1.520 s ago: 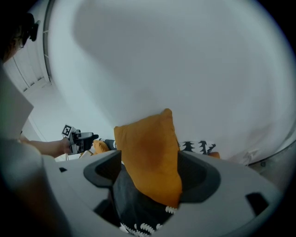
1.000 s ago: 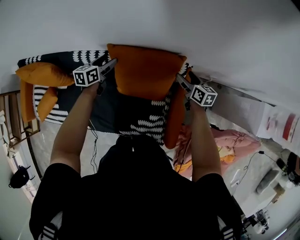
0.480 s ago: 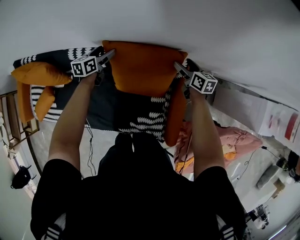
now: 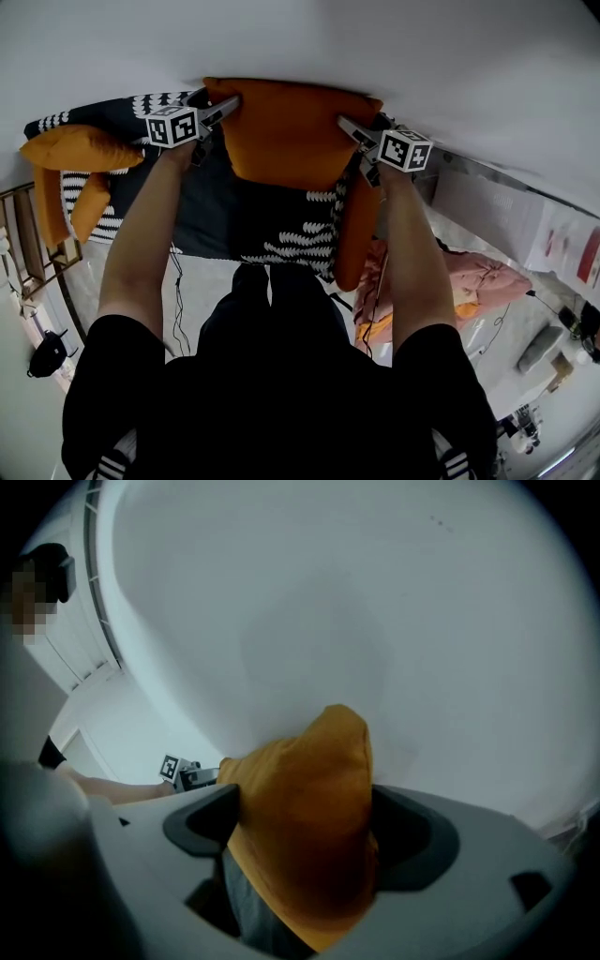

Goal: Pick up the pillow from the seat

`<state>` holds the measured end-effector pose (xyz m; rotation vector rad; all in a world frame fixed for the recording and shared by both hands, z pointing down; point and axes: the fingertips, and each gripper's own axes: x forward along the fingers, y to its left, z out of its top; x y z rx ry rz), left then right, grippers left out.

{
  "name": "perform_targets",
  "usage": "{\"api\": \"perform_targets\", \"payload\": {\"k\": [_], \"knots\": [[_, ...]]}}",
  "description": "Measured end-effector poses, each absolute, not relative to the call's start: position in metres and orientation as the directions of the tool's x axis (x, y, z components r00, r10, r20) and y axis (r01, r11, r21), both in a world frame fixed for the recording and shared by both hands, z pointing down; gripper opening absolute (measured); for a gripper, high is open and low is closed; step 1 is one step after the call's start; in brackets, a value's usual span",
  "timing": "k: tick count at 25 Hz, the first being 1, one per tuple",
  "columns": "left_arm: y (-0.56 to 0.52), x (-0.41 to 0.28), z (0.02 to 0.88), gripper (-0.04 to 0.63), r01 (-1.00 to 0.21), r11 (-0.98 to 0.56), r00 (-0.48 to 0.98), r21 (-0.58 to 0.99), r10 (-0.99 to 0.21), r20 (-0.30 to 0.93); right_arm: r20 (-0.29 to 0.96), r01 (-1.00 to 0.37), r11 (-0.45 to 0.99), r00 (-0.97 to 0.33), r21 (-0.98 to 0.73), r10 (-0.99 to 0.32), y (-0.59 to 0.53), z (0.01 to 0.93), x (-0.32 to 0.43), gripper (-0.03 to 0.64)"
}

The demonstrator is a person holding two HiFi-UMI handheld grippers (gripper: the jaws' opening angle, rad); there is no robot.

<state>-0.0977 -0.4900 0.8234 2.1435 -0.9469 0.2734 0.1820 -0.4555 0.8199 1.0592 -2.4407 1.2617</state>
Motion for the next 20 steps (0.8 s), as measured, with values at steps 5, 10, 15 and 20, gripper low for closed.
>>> {"api": "perform_targets", "payload": {"k": [5,10,15,20], "knots": [[-0.487,-0.089,0.821,0.342,-0.677,-0.445,0.727,0.586,-0.530,0.437,0.468,-0.677,0.382,-0.723,-0.629,-0.508,-0.457,0.824,0.173,0.423],[-0.480,-0.082,0.819,0.286,-0.678,-0.445,0.726,0.585,-0.533,0.434,0.483,-0.691,0.355,-0.707,-0.630,-0.517,-0.453,0.826,0.170,0.389],[-0.470,-0.078,0.815,0.241,-0.678,-0.446,0.726,0.584,-0.531,0.438,0.497,-0.704,0.347,-0.694,-0.620,-0.520,-0.445,0.826,0.168,0.320],[-0.462,-0.073,0.806,0.218,-0.681,-0.455,0.725,0.574,-0.531,0.439,0.492,-0.709,0.338,-0.685,-0.619,-0.538,-0.437,0.819,0.170,0.278]]}}
